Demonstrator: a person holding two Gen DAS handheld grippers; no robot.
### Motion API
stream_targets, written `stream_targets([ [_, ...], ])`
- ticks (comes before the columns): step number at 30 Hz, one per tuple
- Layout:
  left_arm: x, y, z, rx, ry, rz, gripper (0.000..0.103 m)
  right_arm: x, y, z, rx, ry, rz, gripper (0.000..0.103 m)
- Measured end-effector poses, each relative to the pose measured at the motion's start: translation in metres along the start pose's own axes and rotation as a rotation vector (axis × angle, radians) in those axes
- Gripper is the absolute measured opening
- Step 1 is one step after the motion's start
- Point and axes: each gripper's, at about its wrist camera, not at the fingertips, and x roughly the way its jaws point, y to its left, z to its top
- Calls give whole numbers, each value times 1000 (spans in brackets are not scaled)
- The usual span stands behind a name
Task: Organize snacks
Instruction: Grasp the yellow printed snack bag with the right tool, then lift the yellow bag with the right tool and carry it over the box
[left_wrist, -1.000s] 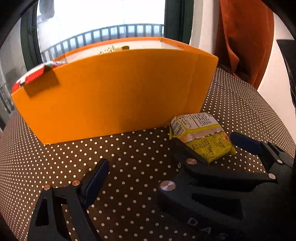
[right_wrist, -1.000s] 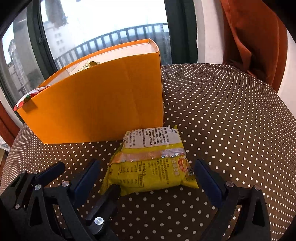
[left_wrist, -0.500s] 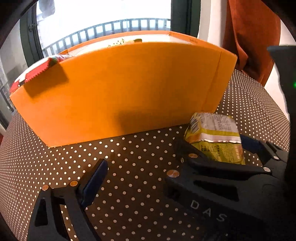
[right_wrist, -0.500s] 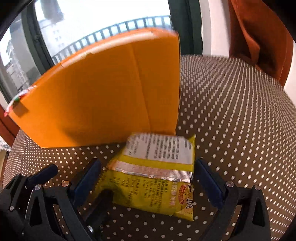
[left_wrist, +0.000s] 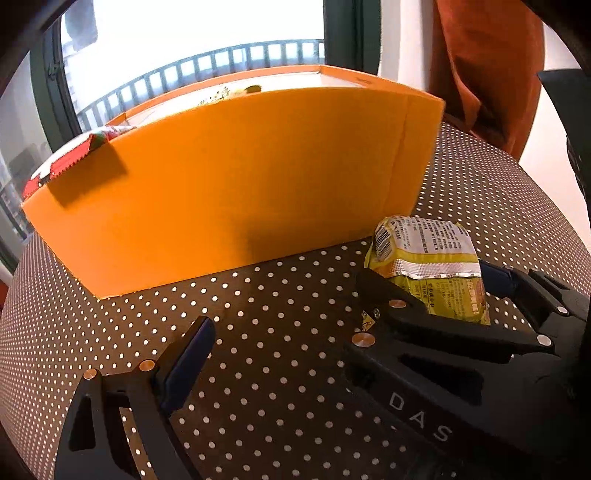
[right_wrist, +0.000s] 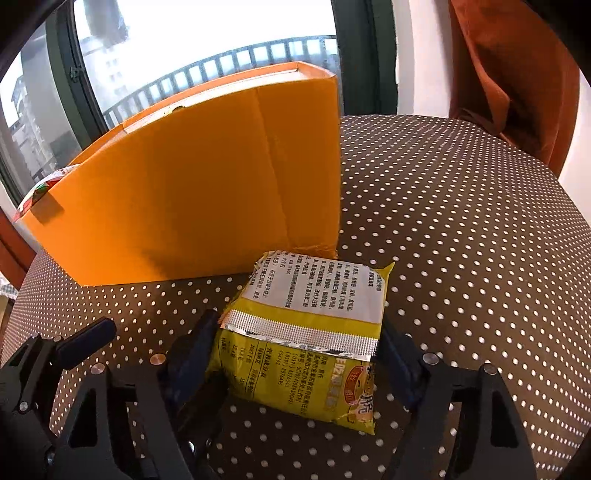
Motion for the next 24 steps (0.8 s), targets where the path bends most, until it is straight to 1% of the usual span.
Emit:
stream_targets([
  [8, -31, -3, -8, 37, -71, -6, 94, -34, -1, -4, 15, -61, -16, 81],
  [13, -55, -2, -9, 58, -101, -2, 94, -56, 6, 1, -9, -114, -24, 81],
  [17, -78, 8, -7, 34, -158, 3, 94, -74, 19, 4, -44, -164, -21, 81],
  [24, -101, 20, 6, -9, -216, 9, 94, -96, 31, 19, -62, -234, 3, 81],
])
